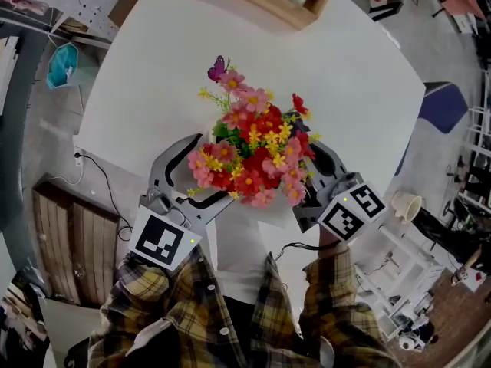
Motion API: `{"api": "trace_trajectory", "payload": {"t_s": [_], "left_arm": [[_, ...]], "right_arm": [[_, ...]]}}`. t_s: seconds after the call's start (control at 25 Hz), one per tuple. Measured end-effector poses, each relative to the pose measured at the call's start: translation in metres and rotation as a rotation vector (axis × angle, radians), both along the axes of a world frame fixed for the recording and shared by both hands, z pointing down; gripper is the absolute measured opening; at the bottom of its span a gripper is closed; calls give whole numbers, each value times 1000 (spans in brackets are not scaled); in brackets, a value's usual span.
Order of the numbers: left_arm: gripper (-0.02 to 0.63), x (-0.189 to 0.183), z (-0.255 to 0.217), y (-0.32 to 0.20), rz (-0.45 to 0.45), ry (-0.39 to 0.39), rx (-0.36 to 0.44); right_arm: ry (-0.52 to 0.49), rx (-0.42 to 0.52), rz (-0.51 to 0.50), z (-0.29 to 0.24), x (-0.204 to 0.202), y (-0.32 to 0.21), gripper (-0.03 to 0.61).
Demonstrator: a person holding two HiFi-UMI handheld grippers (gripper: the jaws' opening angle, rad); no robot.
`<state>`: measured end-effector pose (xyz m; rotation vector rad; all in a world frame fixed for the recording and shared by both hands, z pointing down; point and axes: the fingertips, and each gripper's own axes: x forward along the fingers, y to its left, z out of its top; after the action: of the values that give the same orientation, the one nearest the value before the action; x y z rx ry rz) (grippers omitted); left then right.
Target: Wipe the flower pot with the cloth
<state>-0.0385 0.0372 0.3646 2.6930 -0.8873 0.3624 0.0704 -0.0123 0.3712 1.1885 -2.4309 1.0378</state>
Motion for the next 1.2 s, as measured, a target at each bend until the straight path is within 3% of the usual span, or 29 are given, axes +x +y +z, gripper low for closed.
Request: {"api": "trace_trajectory", "payload": {"t_s": [0.32, 0.72, 1.2], "left_arm": [[414, 10, 4, -6, 42, -48, 19], [414, 8, 4, -8, 90, -53, 20], [414, 22, 2, -26, 227, -65, 13]], "right_arm": [[-24, -22, -84, 7, -20, 4, 12], [-48, -43, -132, 9, -26, 7, 12], [-47, -62, -233, 9, -19, -21, 12]]}}
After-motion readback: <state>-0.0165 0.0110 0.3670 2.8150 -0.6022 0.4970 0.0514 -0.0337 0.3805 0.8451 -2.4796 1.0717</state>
